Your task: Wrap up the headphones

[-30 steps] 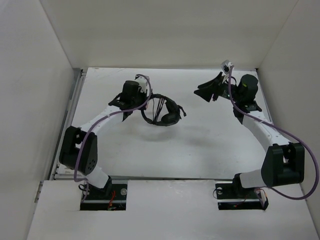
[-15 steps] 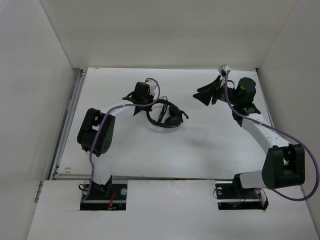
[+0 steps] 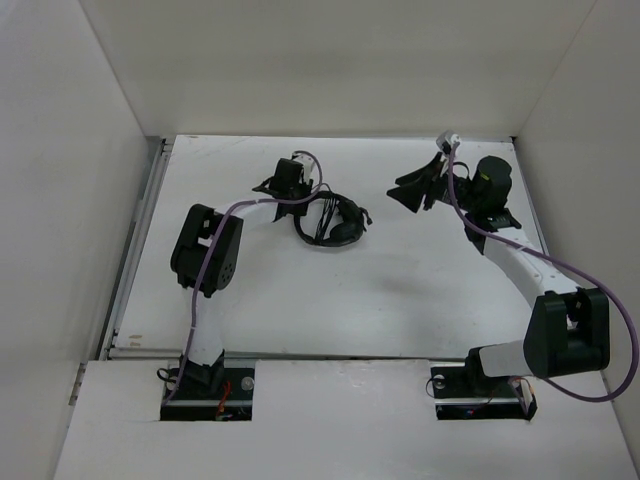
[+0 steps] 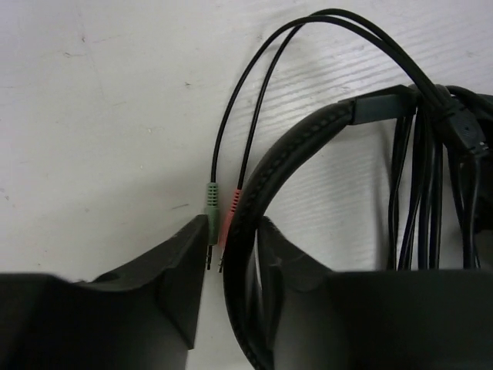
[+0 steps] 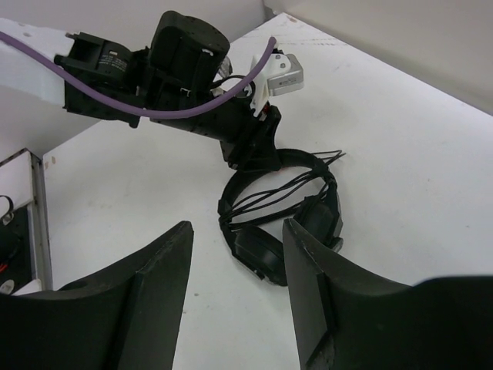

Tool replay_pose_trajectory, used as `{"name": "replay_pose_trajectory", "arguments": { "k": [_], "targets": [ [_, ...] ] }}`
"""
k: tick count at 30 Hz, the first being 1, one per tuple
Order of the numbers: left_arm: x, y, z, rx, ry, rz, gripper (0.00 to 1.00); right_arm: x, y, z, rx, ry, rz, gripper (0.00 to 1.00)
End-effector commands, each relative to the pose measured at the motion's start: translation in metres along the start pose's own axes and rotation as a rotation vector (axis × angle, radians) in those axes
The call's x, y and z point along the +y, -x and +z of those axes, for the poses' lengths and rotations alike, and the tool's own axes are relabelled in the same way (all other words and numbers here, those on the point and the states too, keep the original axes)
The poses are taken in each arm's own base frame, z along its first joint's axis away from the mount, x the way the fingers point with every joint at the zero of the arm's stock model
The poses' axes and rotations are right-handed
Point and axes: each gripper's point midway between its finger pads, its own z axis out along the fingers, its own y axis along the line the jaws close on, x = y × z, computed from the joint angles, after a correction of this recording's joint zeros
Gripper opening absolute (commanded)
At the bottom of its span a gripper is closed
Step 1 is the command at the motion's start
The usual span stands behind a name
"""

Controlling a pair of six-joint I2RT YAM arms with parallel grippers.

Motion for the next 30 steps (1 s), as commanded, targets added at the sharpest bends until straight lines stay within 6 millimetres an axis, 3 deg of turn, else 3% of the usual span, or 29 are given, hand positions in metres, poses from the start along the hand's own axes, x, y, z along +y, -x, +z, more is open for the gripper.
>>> {"name": "replay_pose_trajectory", "arguments": {
  "k": [1, 3, 6, 10, 16, 20, 23, 26, 28, 30],
  "targets": [
    [0.011, 0.037, -0.003, -0.093, 0.046, -0.01, 0.32, 0.0, 0.012, -0.005, -0.032, -0.008, -0.066, 0.56],
    [0.012, 0.038, -0.004, -0.092, 0.05, -0.013, 0.4, -0.002, 0.011, -0.006, -0.032, -0.013, -0.063, 0.56],
    [0.014, 0.044, -0.012, -0.103, 0.056, -0.02, 0.42, -0.007, 0.01, -0.007, -0.029, -0.026, -0.063, 0.56],
    [0.012, 0.069, -0.045, -0.157, 0.045, -0.023, 0.5, -0.012, 0.012, -0.013, -0.025, -0.052, -0.084, 0.57],
    [-0.037, 0.134, -0.153, -0.336, -0.095, 0.048, 0.66, -0.039, 0.024, -0.04, -0.029, -0.225, -0.171, 0.57],
    [-0.05, 0.148, -0.225, -0.428, -0.139, 0.097, 0.73, -0.071, 0.033, -0.073, 0.019, -0.515, -0.245, 0.55],
    [-0.025, 0.145, -0.265, -0.47, -0.097, 0.136, 0.82, -0.085, 0.031, -0.108, 0.083, -0.687, -0.228, 0.54],
    [0.033, 0.144, -0.302, -0.505, 0.047, 0.106, 0.88, -0.082, 0.022, -0.145, 0.171, -0.757, -0.17, 0.53],
    [0.071, 0.135, -0.32, -0.502, 0.146, 0.065, 0.93, -0.078, 0.019, -0.164, 0.203, -0.775, -0.126, 0.53],
    [0.11, 0.112, -0.332, -0.464, 0.243, 0.019, 1.0, -0.075, 0.014, -0.182, 0.232, -0.799, -0.08, 0.55]
  ]
}}
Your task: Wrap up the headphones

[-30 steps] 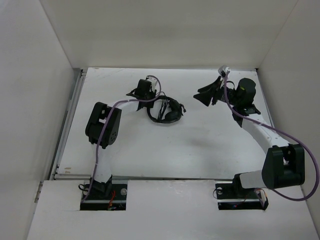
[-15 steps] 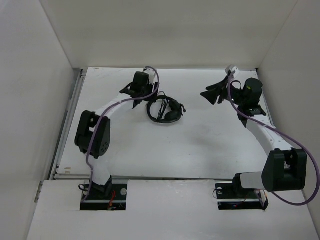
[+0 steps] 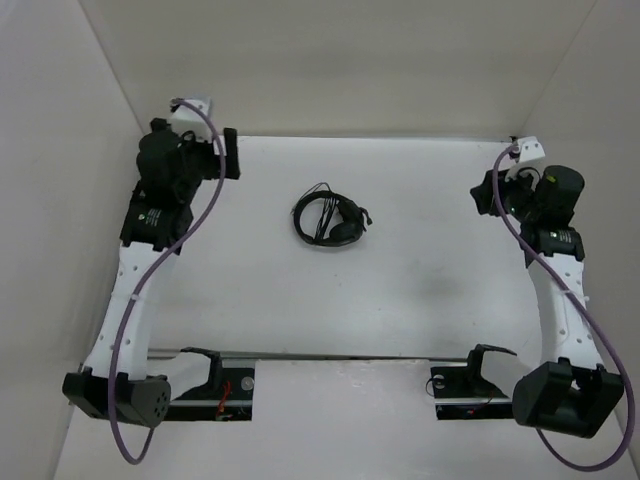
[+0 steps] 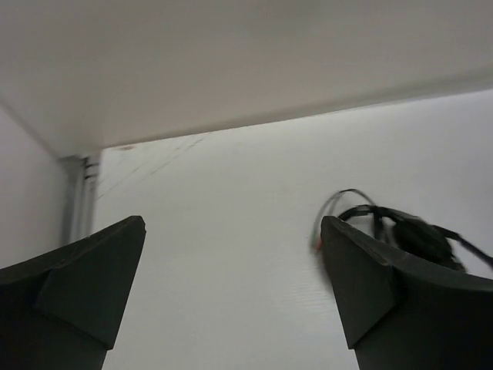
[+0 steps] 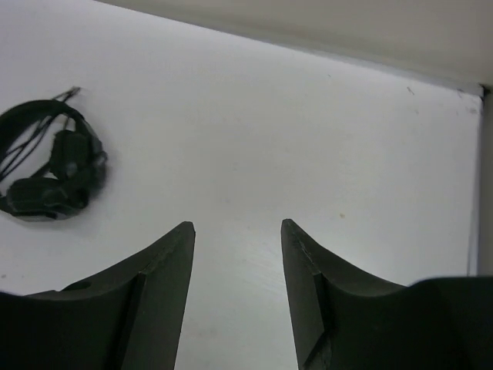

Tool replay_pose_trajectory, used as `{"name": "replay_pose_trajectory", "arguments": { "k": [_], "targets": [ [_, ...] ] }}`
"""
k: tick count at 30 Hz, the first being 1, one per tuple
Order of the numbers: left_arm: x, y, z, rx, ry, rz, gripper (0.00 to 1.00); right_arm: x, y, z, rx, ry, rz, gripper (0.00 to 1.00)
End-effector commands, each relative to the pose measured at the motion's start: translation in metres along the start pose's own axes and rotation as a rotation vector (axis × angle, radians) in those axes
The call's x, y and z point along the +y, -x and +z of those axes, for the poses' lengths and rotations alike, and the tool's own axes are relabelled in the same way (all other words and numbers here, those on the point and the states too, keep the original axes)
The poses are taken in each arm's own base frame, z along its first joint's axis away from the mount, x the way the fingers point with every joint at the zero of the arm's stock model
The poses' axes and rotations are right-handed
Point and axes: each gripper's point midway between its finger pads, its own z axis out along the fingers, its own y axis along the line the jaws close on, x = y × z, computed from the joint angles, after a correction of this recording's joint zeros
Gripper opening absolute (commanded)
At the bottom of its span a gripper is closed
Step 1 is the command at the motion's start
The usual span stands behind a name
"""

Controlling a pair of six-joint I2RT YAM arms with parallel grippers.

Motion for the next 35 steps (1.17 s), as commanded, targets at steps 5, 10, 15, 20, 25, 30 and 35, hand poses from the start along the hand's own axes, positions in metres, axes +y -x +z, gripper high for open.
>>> {"name": "replay_pose_trajectory", "arguments": {
  "k": [5, 10, 15, 20, 25, 30, 35],
  "targets": [
    [0.105, -0.09, -0.063, 0.228, 0.3, 0.008, 1.0, -0.02, -0.026, -0.05, 0.157, -0.093, 0.053, 1.0],
    [0.136, -0.144, -0.106, 0.329, 0.38, 0.022, 1.0, -0.033, -0.04, -0.071, 0.197, -0.183, 0.088, 1.0],
    [0.159, -0.18, -0.13, 0.398, 0.427, -0.016, 1.0, -0.029, -0.05, -0.089, 0.317, -0.202, 0.142, 1.0],
    [0.181, -0.191, -0.147, 0.4, 0.479, -0.113, 1.0, -0.03, -0.031, -0.114, 0.362, -0.216, 0.227, 1.0],
    [0.208, -0.189, -0.165, 0.383, 0.579, -0.143, 1.0, -0.06, -0.001, -0.139, 0.153, -0.391, 0.129, 1.0],
    [0.225, -0.198, -0.173, 0.364, 0.633, -0.161, 1.0, -0.079, -0.012, -0.146, 0.049, -0.518, 0.024, 1.0],
    [0.237, -0.211, -0.169, 0.353, 0.649, -0.182, 1.0, -0.085, -0.029, -0.131, 0.031, -0.515, 0.057, 1.0]
  ]
}}
